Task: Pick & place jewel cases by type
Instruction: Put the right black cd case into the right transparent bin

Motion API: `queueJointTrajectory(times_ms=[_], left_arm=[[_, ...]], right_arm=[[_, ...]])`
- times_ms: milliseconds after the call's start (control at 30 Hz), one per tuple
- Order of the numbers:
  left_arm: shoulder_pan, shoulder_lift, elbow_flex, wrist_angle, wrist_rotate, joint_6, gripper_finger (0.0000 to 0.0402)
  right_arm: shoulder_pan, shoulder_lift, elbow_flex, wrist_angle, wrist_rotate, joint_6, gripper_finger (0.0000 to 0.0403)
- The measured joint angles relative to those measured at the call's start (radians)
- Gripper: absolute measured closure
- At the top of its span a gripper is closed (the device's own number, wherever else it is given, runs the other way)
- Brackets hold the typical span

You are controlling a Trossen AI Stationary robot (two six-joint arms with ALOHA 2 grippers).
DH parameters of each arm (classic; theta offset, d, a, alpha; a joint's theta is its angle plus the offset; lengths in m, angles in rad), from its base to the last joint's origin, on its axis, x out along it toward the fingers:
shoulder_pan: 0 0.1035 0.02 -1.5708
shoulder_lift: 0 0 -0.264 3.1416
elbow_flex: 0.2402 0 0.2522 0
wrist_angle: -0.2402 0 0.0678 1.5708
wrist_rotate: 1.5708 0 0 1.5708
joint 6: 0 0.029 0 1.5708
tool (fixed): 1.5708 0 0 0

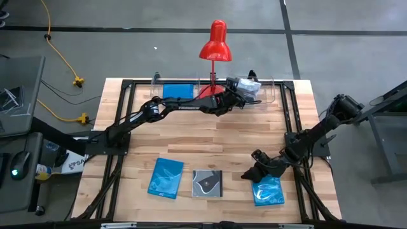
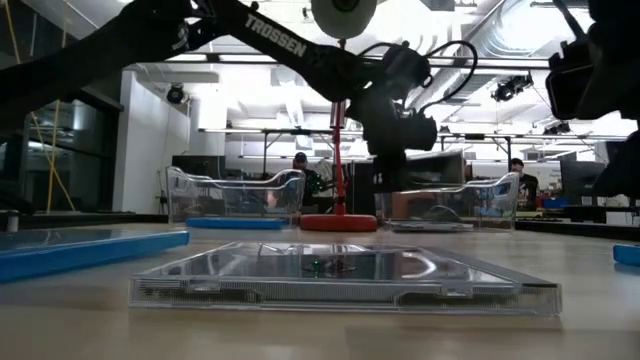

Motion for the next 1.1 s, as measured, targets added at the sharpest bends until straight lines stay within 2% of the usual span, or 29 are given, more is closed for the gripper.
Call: queueJointTrajectory(times_ms=[400, 600, 800, 1100], left_arm=[[-0.002, 0.011, 0.001, 0.025, -0.008, 0.002, 0.0375], [-0.015, 0.011, 0.001, 0.031, -0.002, 0.095, 0.0341], [-0.028, 0.015, -0.001, 0.027, 0.01, 0.099, 0.0305], [-0.035, 0.015, -0.001, 0.025, -0.03, 0.115, 0.0296]], right_arm=[[0.044, 0.0, 0.0, 0.0, 0.032, 0.025, 0.0155], [0.044, 0.0, 0.0, -0.001, 0.043, 0.022, 0.0155], [0.044, 0.0, 0.0, -0.002, 0.057, 0.021, 0.0155], [0.044, 0.0, 0.0, -0.002, 0.057, 0.021, 0.0155]])
